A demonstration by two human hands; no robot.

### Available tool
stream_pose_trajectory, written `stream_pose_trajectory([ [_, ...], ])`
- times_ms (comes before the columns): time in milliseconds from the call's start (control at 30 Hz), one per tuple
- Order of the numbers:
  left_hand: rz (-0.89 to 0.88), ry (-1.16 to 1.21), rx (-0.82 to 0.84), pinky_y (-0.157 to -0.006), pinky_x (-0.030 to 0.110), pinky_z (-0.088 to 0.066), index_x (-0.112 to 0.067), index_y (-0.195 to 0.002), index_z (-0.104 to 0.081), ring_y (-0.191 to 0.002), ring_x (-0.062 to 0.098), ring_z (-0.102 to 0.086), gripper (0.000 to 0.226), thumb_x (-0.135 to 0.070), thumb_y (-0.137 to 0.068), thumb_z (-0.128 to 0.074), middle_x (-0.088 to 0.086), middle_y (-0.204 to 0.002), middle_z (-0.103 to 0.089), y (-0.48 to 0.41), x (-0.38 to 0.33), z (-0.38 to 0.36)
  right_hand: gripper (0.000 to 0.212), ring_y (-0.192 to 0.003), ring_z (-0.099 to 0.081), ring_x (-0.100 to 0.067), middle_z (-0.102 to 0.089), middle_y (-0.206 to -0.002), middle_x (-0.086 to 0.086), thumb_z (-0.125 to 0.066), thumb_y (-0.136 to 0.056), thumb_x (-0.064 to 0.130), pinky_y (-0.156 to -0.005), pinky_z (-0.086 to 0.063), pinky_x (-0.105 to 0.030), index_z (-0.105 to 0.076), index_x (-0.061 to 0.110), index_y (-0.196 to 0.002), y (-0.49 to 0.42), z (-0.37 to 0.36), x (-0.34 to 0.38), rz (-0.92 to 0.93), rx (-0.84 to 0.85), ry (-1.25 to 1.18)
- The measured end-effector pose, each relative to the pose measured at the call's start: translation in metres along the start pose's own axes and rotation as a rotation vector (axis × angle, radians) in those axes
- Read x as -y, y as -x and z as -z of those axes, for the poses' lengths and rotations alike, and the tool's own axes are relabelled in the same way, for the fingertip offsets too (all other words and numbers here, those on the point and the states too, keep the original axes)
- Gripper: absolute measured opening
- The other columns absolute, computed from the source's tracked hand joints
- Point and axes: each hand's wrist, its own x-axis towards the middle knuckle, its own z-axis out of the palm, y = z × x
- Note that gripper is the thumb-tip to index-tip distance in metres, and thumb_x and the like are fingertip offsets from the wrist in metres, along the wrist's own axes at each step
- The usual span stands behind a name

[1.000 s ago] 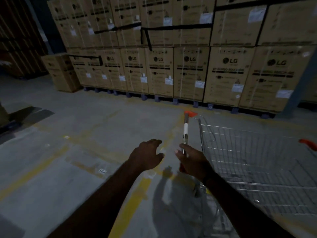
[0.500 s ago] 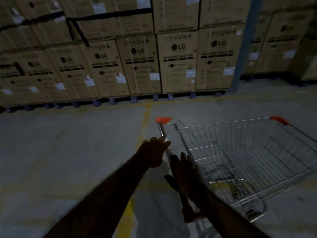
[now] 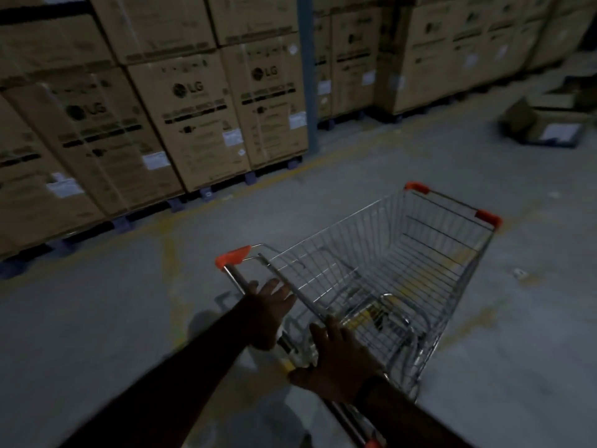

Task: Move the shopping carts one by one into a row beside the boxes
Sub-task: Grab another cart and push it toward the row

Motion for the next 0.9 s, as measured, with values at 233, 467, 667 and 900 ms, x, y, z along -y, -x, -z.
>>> stream_pose_trajectory([
  [233, -0.086, 0.105, -0.076, -0.114, 0.059, -0.022, -0.013, -0.155, -0.020, -0.146, 0.030, -0.026, 0.087, -0.043, -0.083, -0.060, 0.011, -0.166, -0.012, -0.048, 0.038, 0.005, 0.103, -0.153, -0.009, -0.030, -0.002, -0.169, 0.001, -0.051, -0.075, 0.085, -0.117, -0.018, -0.058, -0.014, 0.036, -0.158, -0.032, -0.002, 0.016, -0.181, -0.192, -0.025],
  [467, -0.139, 0.102, -0.105, -0.114, 0.063, -0.021, -0.012, -0.153, -0.023, -0.145, 0.033, -0.029, 0.089, -0.041, -0.082, -0.067, 0.013, -0.166, -0.012, -0.087, 0.058, 0.015, 0.100, -0.148, -0.023, -0.028, -0.017, -0.166, 0.002, -0.052, -0.074, 0.087, -0.118, -0.024, -0.048, -0.021, 0.040, -0.156, -0.048, 0.021, 0.019, -0.298, -0.279, -0.037],
  [667, -0.215, 0.107, -0.103, -0.113, 0.066, -0.020, -0.015, -0.157, -0.016, -0.146, 0.036, -0.026, 0.094, -0.046, -0.085, -0.067, 0.013, -0.166, -0.009, -0.131, 0.064, 0.040, 0.103, -0.148, -0.022, -0.028, -0.018, -0.166, 0.001, -0.054, -0.071, 0.087, -0.119, -0.028, -0.046, -0.022, 0.038, -0.157, -0.063, 0.050, 0.002, -0.398, -0.295, -0.117],
  [900, -0.316, 0.066, -0.146, -0.113, 0.064, -0.018, -0.024, -0.159, -0.013, -0.146, 0.035, -0.025, 0.100, -0.047, -0.082, -0.072, 0.012, -0.166, -0.012, -0.200, 0.066, 0.077, 0.098, -0.145, -0.027, -0.023, -0.024, -0.163, 0.001, -0.057, -0.074, 0.084, -0.117, -0.030, -0.039, -0.027, 0.037, -0.155, -0.085, 0.092, -0.026, -0.471, -0.350, -0.155],
])
